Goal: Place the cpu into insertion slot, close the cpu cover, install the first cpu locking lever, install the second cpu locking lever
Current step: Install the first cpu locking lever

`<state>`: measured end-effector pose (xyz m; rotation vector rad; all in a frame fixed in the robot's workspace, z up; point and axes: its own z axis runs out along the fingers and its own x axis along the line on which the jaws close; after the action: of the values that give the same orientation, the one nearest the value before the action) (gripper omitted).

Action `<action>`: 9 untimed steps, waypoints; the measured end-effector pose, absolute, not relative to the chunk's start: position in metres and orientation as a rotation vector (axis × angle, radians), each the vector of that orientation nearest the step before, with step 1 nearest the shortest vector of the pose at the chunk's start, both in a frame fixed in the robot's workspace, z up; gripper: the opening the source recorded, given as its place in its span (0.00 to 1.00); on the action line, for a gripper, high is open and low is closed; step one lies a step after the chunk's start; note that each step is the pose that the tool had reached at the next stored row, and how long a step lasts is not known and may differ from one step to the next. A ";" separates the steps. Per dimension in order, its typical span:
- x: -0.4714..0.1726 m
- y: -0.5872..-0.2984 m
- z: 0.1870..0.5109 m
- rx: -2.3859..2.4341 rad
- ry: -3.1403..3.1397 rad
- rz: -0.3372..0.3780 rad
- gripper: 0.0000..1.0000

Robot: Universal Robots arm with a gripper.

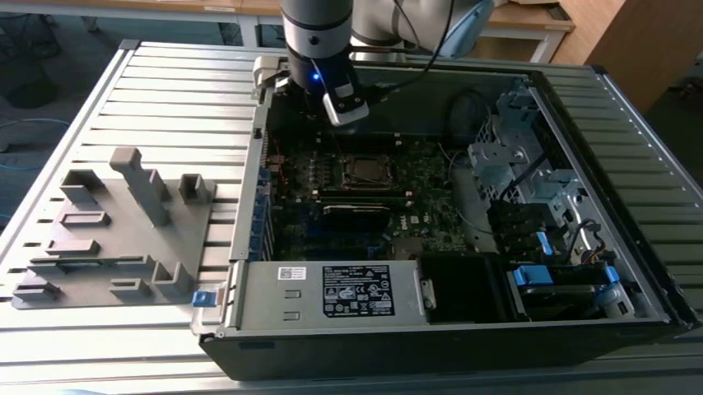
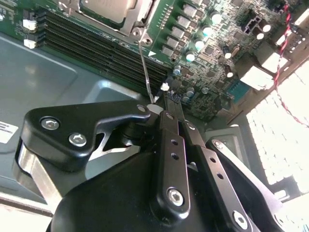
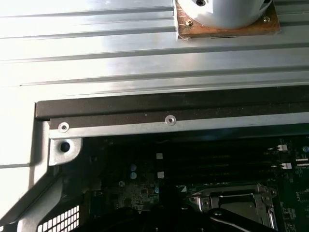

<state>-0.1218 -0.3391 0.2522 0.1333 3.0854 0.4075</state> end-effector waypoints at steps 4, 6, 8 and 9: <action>-0.115 -0.339 0.252 0.133 3.085 0.408 0.11; -0.110 -0.339 0.252 0.133 3.085 0.407 0.11; -0.105 -0.339 0.252 0.133 3.086 0.405 0.11; -0.103 -0.339 0.252 0.133 3.086 0.404 0.11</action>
<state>-0.1028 -0.3391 0.2522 0.1332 3.0861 0.4038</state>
